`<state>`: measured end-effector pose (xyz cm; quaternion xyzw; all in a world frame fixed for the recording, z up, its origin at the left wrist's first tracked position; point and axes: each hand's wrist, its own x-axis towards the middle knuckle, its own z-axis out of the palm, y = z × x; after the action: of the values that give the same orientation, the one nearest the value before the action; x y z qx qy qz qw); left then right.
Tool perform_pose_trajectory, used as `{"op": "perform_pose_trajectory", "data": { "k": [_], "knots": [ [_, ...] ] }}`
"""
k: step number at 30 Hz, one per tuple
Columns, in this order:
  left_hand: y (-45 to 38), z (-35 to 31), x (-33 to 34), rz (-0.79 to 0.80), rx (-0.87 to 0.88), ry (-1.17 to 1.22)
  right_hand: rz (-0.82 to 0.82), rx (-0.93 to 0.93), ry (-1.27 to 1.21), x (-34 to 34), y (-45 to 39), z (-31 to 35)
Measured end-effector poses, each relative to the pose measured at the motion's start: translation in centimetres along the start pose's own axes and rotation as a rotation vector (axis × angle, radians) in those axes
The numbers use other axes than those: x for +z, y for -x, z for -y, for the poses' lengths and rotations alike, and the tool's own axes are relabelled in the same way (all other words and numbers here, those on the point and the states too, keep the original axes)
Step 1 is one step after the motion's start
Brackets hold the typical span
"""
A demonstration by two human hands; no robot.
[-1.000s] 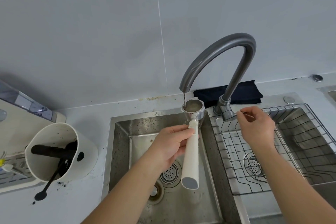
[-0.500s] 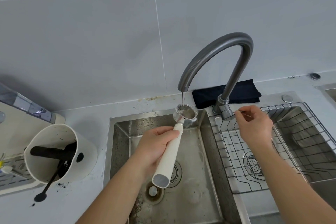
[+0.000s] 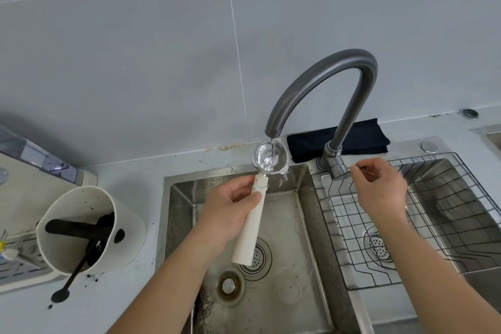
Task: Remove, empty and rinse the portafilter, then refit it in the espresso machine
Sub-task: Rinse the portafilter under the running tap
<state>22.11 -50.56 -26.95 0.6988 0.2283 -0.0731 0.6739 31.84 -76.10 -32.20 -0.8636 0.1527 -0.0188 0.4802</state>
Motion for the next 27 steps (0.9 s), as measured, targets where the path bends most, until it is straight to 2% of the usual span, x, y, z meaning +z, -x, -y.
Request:
{"op": "perform_pose_trajectory", "data": {
  "k": [9, 17, 21, 27],
  "knots": [
    [-0.8, 0.4, 2.2, 0.092, -0.043, 0.188, 0.000, -0.006, 0.002, 0.0, 0.0, 0.0],
    [-0.9, 0.4, 3.0, 0.140, -0.209, 0.418, 0.003, -0.001, -0.002, 0.0, -0.1, -0.1],
    [-0.9, 0.3, 2.7, 0.121, -0.250, 0.382, 0.003, 0.005, -0.006, 0.0, -0.1, -0.1],
    [-0.6, -0.1, 2.1, 0.055, -0.274, 0.187, 0.001, 0.008, -0.021, 0.0, 0.1, 0.1]
  ]
}}
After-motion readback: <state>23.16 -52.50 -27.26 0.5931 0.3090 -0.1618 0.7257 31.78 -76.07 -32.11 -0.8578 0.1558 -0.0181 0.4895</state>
